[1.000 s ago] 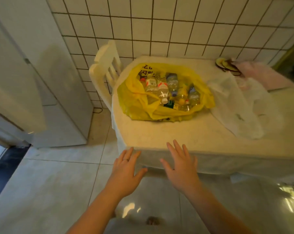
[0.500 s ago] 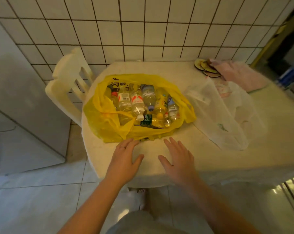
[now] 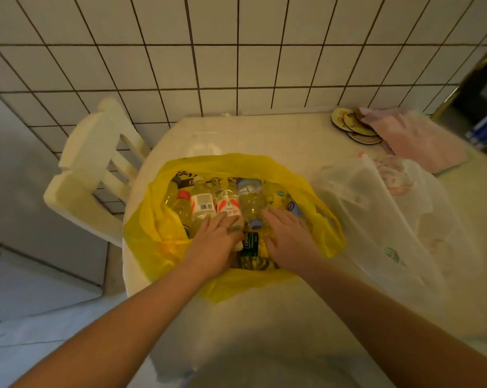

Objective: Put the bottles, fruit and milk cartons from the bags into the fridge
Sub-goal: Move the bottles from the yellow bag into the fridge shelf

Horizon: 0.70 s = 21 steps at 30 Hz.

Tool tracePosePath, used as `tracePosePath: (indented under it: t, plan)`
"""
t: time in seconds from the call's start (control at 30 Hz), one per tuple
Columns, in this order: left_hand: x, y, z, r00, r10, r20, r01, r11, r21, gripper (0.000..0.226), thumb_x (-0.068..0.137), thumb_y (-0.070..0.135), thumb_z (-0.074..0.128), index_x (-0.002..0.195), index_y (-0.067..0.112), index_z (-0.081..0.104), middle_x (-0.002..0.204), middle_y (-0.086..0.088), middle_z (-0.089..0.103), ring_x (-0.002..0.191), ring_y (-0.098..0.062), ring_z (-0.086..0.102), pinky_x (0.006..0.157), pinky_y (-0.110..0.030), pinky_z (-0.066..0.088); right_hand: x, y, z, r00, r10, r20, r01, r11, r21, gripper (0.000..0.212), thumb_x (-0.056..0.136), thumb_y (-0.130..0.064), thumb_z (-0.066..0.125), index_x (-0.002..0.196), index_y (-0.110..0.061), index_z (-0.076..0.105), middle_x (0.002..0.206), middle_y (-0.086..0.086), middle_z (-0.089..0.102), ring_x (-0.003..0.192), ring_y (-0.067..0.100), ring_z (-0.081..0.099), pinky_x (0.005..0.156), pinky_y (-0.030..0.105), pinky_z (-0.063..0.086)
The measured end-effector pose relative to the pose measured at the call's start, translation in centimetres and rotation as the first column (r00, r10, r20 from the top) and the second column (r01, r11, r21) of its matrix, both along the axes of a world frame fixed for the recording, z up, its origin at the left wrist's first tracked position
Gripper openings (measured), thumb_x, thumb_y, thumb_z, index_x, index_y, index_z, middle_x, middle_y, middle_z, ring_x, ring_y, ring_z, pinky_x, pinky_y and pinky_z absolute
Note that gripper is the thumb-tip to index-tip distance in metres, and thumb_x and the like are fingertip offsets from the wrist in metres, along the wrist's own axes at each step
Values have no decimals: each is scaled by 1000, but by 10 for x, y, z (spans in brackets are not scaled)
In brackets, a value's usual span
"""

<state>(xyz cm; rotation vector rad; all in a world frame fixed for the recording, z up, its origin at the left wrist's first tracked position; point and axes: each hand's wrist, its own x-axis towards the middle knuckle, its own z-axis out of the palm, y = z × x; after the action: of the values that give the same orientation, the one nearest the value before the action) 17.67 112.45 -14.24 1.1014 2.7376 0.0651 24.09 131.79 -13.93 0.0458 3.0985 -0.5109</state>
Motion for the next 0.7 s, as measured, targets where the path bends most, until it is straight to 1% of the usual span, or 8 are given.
tracePosePath:
  t: [0.07, 0.13, 0.23, 0.3, 0.37, 0.5, 0.6, 0.7]
  plan:
    - [-10, 1, -3, 999, -45, -9, 44, 995, -92, 66, 88, 38, 68, 148, 38, 40, 168, -2, 4, 154, -31, 1, 123, -54, 5, -24, 7, -3, 998, 50, 25, -53, 989, 139, 58, 95, -28, 55, 149, -26, 36, 162, 4, 25, 149, 27, 20, 119, 48, 21]
    - [-15, 1, -9, 995, -89, -35, 83, 988, -133, 68, 88, 34, 70, 147, 39, 39, 168, -3, -4, 153, -35, -5, 123, -57, 4, -43, 16, -10, 991, 105, 77, -120, 965, 234, 63, 92, -24, 60, 149, -33, 35, 164, 5, 18, 150, 32, 15, 118, 53, 21]
    - [-16, 3, -16, 992, -103, -76, 91, 986, -142, 61, 88, 26, 69, 143, 40, 44, 168, -5, -7, 152, -39, -11, 121, -59, 1, -62, 25, -20, 973, 208, 101, -230, 920, 319, 77, 85, -21, 70, 149, -40, 32, 163, 6, 20, 149, 36, 19, 115, 57, 27]
    - [-14, 4, -21, 992, -87, -87, 74, 988, -137, 58, 88, 23, 69, 140, 40, 48, 168, -6, -9, 151, -41, -14, 120, -60, -2, -72, 27, -25, 951, 284, 122, -309, 881, 358, 78, 85, -25, 70, 150, -41, 30, 164, 5, 19, 149, 35, 18, 113, 59, 26]
    - [-13, 5, -25, 993, -55, -104, 43, 993, -113, 58, 85, 23, 72, 136, 40, 51, 168, -6, -7, 151, -41, -14, 119, -61, -2, -81, 29, -28, 931, 341, 133, -366, 854, 369, 76, 86, -30, 71, 150, -40, 31, 165, 5, 17, 150, 35, 15, 113, 61, 27]
    - [-12, 4, -29, 991, -34, -129, 26, 998, -66, 56, 80, 24, 76, 131, 39, 56, 168, -7, 2, 152, -42, -8, 119, -61, 1, -89, 31, -31, 905, 407, 122, -420, 816, 397, 72, 82, -35, 77, 141, -35, 36, 162, 7, 24, 148, 37, 24, 106, 61, 36]
    - [-11, -1, -33, 990, -34, -137, 35, 999, 1, 56, 72, 21, 83, 122, 37, 63, 166, -9, 16, 152, -44, 6, 120, -62, 15, -88, 31, -32, 893, 442, 87, -440, 811, 385, 73, 78, -28, 81, 135, -35, 38, 160, 8, 30, 145, 39, 29, 100, 61, 42]
    - [-11, -7, -37, 990, -39, -133, 50, 996, 76, 61, 69, 14, 83, 121, 37, 61, 166, -9, 19, 152, -43, 10, 119, -61, 23, -85, 33, -29, 875, 480, 63, -465, 798, 383, 71, 74, -19, 82, 132, -33, 44, 159, 8, 32, 144, 41, 30, 99, 62, 44]
